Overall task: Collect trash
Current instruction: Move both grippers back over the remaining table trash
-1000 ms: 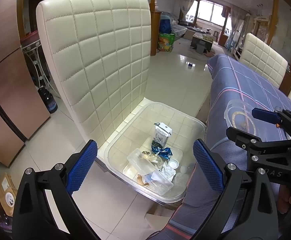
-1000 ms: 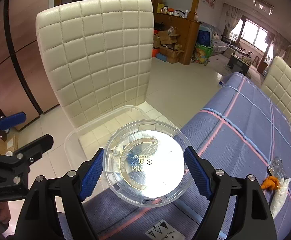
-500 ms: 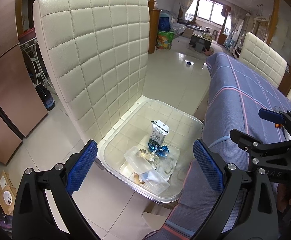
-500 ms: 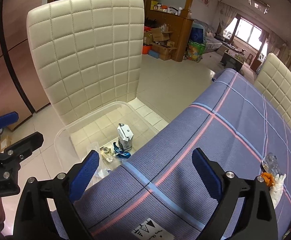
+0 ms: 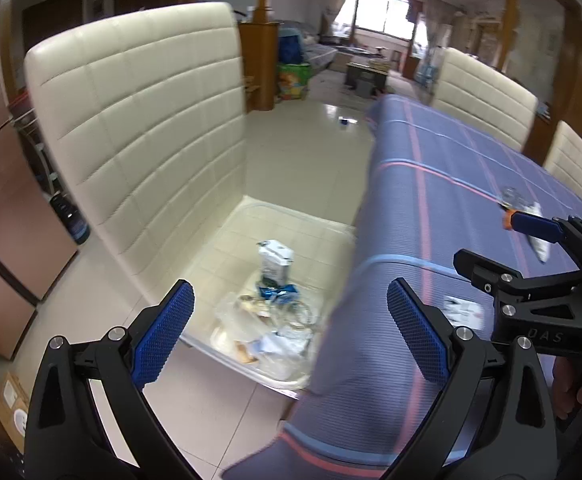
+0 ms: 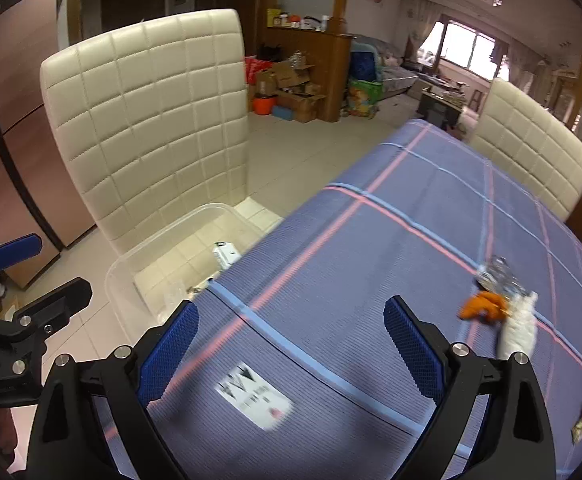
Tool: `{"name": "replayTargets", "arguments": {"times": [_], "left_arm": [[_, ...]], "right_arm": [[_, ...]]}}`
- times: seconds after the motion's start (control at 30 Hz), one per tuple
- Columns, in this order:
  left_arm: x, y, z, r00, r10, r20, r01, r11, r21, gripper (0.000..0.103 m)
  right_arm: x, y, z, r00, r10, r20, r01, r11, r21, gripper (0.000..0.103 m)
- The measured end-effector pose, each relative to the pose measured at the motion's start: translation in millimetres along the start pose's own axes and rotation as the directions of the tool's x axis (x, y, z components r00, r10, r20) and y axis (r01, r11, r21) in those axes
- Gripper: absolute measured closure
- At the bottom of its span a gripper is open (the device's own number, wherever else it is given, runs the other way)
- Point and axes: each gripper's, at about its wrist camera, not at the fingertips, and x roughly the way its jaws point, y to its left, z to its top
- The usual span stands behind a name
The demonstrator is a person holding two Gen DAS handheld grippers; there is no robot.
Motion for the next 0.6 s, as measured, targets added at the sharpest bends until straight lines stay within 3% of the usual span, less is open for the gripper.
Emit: {"name": "replayTargets", "arguments": {"times": [0.33,0.6], "left_arm": [[-10,-83,-3,0.994,-0.113,-0.015,0.114,0.987,0.113,0.006],[14,-162,5,0.975,-0.208,-0.077,0.218,0.958,0.186,0.006]], "right_arm": [[-49,-89,-50,0.988,-0.155,0.023,0.15,0.979,0.139,0.011],[-77,-178,-98,0.954,-0.298,-0.034,0.295,0.911,0.289,0.011]]}}
